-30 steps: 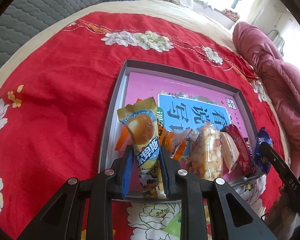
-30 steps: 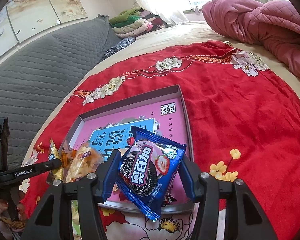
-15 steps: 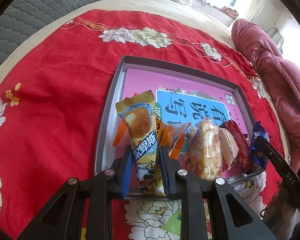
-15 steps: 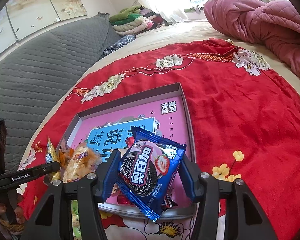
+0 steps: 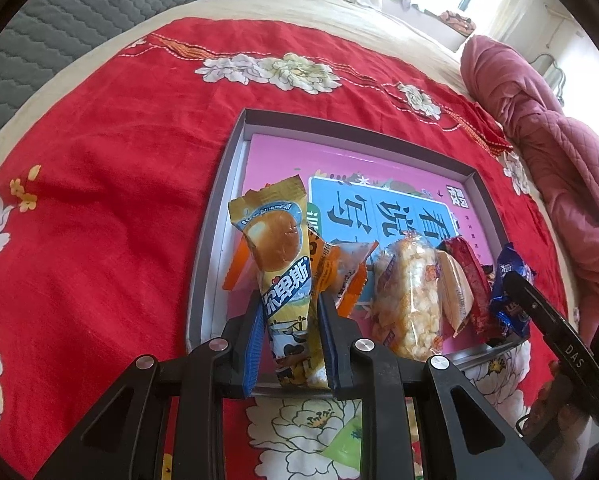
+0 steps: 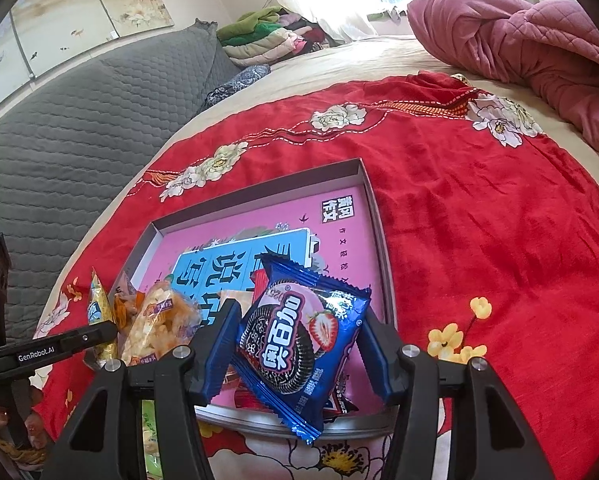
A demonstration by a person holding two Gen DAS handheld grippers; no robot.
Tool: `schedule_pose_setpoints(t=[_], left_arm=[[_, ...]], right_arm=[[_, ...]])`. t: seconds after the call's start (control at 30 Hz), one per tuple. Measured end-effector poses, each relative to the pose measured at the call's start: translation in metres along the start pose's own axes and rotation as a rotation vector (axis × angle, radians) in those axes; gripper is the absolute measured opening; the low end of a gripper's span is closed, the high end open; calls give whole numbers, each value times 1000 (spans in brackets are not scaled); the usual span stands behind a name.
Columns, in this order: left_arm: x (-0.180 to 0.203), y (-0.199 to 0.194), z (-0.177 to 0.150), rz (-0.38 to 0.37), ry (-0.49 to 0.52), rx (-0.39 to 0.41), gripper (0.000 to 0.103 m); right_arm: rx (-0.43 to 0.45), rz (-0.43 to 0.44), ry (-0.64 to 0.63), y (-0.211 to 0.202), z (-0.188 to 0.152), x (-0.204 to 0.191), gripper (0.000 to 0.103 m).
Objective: Organize snacks
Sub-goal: 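Lower yellow snack into tray, open left gripper while right gripper releases blue pack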
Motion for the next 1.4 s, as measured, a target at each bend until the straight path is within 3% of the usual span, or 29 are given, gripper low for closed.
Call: schedule_pose_setpoints(t=[0.7, 1.4], left_arm=[[1, -2, 0, -1, 6, -1, 27], [4, -9, 2, -2, 14, 7, 48]], right_arm=[[9, 18, 11, -5, 4, -1, 58], [11, 28, 6, -6, 6, -4, 68]])
Point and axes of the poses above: each gripper's, at about its wrist camera, not at the fingertips, and y roughly the way its jaws point, x to its right, z to its top, the point moved 7 cm from there along y, roughly the way its jaws point, and after that the axes turned 1 degree about -z, right-handed, at the moved point
